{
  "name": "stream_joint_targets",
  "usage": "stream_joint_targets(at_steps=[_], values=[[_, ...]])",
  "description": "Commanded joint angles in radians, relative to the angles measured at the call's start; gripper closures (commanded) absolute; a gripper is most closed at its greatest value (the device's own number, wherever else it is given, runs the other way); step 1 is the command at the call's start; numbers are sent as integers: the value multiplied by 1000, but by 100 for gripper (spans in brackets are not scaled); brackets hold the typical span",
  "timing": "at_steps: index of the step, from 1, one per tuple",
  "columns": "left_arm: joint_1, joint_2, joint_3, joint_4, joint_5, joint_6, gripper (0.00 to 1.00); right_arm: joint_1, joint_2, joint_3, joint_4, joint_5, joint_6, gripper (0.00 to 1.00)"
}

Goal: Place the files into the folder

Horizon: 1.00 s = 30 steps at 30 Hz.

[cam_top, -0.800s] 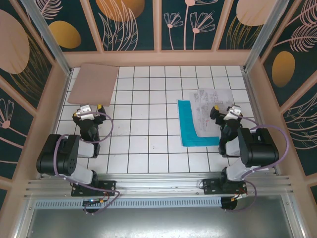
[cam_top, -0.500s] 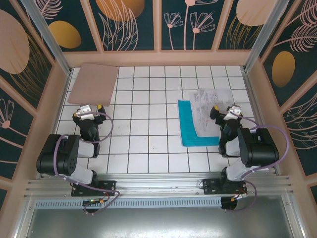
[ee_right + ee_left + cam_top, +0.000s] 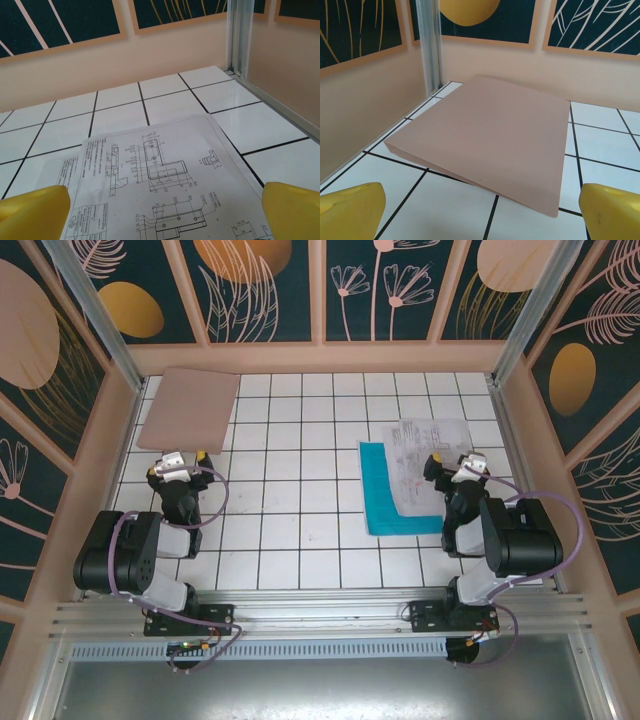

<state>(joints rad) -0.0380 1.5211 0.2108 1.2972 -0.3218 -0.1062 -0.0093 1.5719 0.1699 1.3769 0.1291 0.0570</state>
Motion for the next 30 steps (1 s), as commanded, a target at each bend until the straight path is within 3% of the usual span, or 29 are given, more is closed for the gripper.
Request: stream_joint_targets(at_steps=[1, 6, 10, 17, 23, 25, 27, 28, 29, 30], values=[[6, -10, -1, 22, -3, -11, 1, -3, -4, -64, 162, -2, -19, 1], [-13, -81, -12, -10, -42, 2, 1, 6, -14, -155, 341, 23, -22, 1], [-17, -232, 35, -213, -129, -26, 1, 15, -144, -154, 217, 59, -24, 1], [-22, -407, 111, -349, -149, -48, 1, 70, -437, -127, 4, 144, -40, 1], [-32, -508, 234, -508, -160, -53, 1, 161, -702, 154, -480, 204, -34, 1], [-46, -527, 291, -559, -162, -23, 1, 195, -720, 328, -720, 205, 22, 1], [-54, -536, 370, -646, -220, -71, 1, 181, -688, 552, -1112, 97, 177, 1], [-54, -531, 440, -774, -285, -203, 1, 168, -668, 621, -1243, 61, 260, 1], [-53, -515, 556, -1054, -311, -418, 1, 150, -646, 673, -1395, 85, 458, 1], [-53, -489, 673, -1280, -268, -474, 1, 91, -633, 672, -1405, -48, 513, 1]])
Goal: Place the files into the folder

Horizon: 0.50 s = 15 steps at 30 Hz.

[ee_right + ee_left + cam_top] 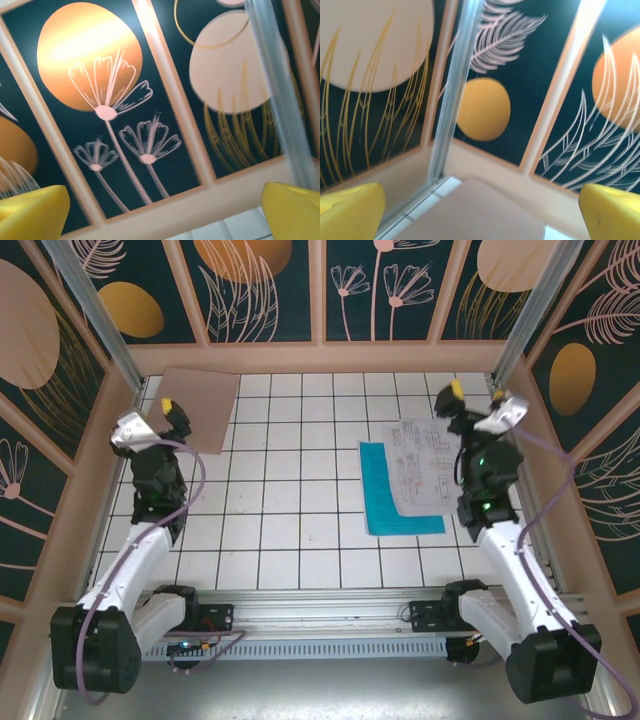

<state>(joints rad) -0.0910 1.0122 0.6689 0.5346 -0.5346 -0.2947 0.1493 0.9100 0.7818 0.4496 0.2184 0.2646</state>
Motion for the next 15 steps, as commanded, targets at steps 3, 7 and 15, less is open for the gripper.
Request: stream_joint_targets(at_steps=[3, 7, 15], values=[[5, 113, 332, -622, 98, -288, 1, -166, 39, 5, -407, -425, 390, 1], [12, 330, 568, -864, 234, -299, 1, -64, 87, 104, -588, -275, 401, 8], [39, 690, 883, -1068, 363, -249, 19, 152, 286, 270, -740, -320, 463, 19]])
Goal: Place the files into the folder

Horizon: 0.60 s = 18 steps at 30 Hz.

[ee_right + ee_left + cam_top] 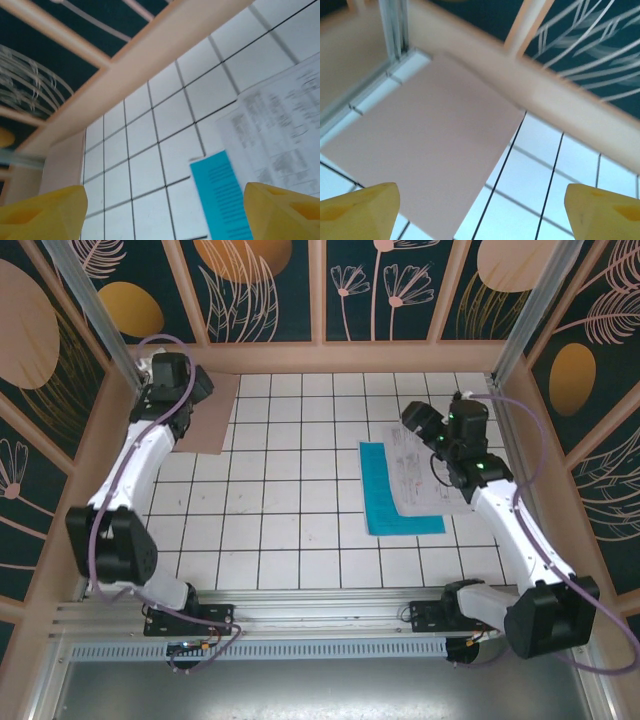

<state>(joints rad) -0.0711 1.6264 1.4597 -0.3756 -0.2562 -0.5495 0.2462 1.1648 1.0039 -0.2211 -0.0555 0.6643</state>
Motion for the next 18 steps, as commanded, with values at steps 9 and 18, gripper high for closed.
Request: stream_joint_targets(at_steps=[9, 18], values=[[73, 516, 492, -339, 185, 37, 30, 238, 157, 90, 134, -198, 101, 23], [89, 730, 619, -356, 236, -20, 35, 261, 176, 37, 327, -337, 181, 23]])
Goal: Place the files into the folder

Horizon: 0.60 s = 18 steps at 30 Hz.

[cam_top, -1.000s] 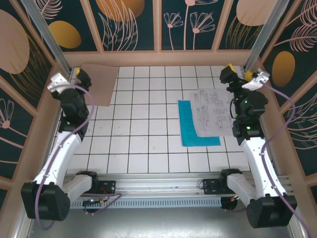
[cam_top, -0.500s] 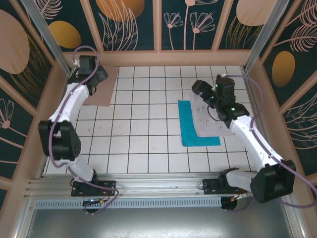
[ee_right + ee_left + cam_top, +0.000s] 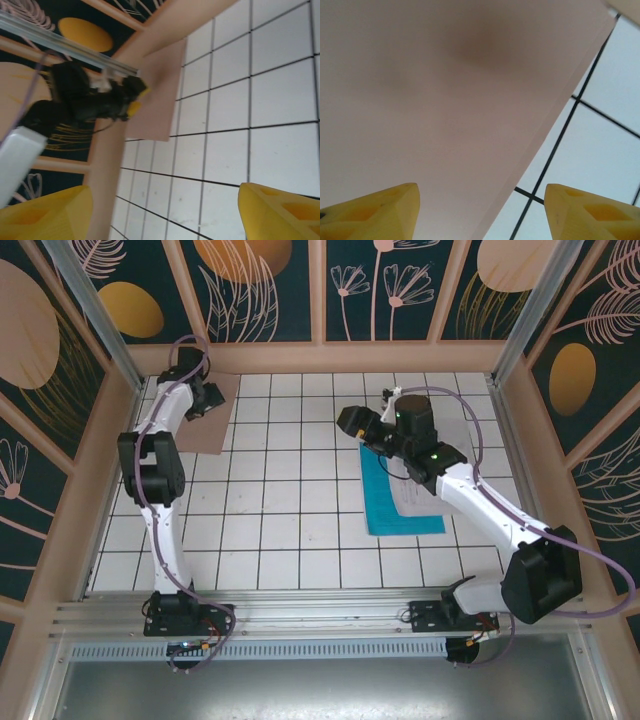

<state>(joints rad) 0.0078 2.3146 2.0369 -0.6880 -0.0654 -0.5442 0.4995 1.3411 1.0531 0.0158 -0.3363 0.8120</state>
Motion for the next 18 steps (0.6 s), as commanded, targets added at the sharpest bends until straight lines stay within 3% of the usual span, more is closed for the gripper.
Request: stream_joint_targets(at_steps=[1, 7, 18], values=[[10, 56, 44, -41, 55, -30, 36, 8, 0, -14, 89, -56, 34, 23], [9, 106, -7, -39, 81, -45, 44, 7, -5, -27, 78, -46, 32, 23], [-31, -50, -413, 127, 161, -79, 50, 2, 36, -34, 45, -27, 33, 24]])
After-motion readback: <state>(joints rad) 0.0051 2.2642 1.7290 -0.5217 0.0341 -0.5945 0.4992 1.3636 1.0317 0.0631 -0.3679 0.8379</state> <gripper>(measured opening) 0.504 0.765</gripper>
